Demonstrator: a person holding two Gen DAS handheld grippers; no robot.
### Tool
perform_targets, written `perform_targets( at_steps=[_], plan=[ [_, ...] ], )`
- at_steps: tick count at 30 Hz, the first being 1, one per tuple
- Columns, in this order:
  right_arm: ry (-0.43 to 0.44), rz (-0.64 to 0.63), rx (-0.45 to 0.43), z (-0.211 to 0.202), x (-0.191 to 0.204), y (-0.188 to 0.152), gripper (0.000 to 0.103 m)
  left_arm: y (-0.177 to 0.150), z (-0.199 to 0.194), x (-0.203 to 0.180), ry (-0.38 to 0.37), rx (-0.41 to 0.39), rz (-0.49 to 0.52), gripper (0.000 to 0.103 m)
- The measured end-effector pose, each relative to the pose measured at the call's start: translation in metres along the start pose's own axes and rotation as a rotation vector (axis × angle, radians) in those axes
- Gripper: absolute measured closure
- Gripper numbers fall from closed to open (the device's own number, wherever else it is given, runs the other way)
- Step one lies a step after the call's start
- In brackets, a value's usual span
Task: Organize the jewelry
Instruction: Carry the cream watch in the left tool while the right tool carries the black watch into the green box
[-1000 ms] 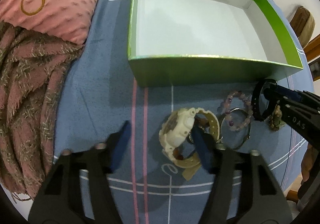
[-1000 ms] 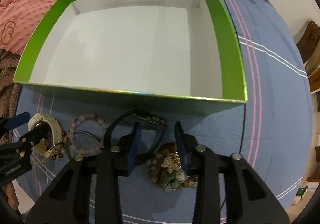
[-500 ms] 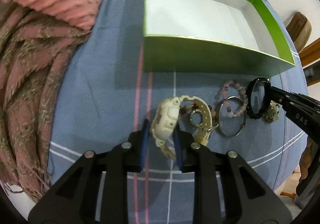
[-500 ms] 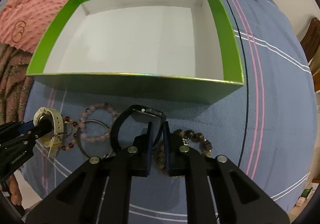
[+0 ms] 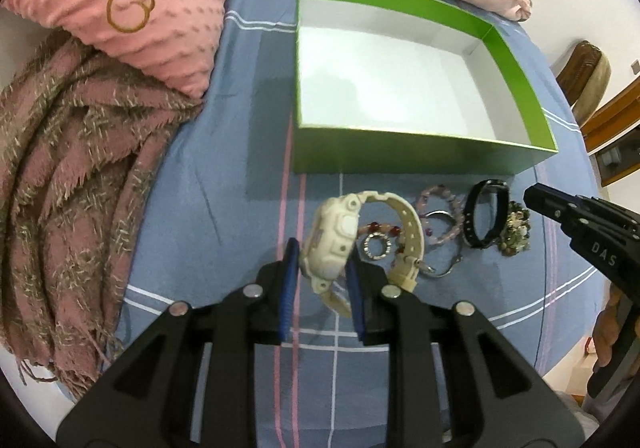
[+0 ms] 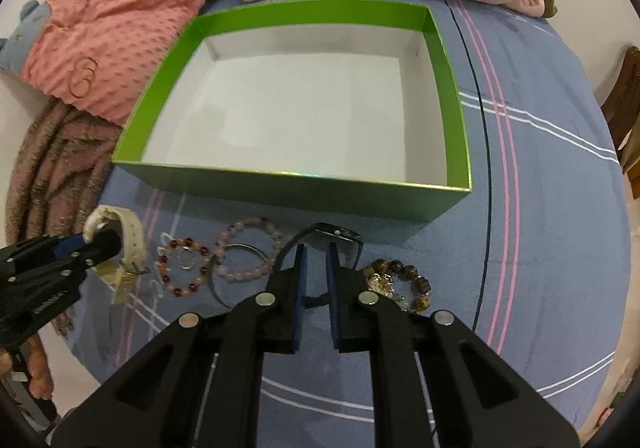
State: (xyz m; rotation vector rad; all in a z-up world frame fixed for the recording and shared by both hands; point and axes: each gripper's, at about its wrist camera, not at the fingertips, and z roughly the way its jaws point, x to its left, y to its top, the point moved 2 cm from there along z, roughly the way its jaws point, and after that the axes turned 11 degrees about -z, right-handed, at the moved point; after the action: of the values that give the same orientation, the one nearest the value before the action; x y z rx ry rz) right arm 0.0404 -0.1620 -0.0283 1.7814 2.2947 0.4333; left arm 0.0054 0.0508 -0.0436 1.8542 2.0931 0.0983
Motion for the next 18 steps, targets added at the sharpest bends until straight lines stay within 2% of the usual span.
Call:
perform_targets(
  at_steps=[3, 6, 8, 9, 10, 18],
  plan=[
    [-0.015, -0.018, -0.039, -0.017, 0.000, 0.005, 0.092, 0.005, -0.008, -0.006, -0.010, -0.016, 0.010, 0.080],
    [-0.067, -0.031, 0.002, -0.007, -0.005, 0.007, 0.090, 0.006, -0.005, -0.012, -0.009, -0.021, 0.013, 0.080],
    [-0.079, -0.018, 0.036, 0.004, -0.012, 0.001, 0.072, 0.005, -0.003, -0.013, -0.012, -0.016, 0.011, 0.080],
    [-0.079, -0.015, 0.041, 0.007, -0.014, -0.001, 0.053, 0.006, -0.002, -0.014, -0.012, -0.013, 0.012, 0.080],
    [-0.081, -0.017, 0.038, 0.012, -0.016, -0.003, 0.046, 0.006, -0.001, -0.014, -0.011, -0.008, 0.013, 0.080],
    [-0.139, -0.119, 0.112, 0.062, -0.011, -0.001, 0.047, 0.004, 0.011, -0.018, -0.002, 0.020, 0.019, 0.080]
  ],
)
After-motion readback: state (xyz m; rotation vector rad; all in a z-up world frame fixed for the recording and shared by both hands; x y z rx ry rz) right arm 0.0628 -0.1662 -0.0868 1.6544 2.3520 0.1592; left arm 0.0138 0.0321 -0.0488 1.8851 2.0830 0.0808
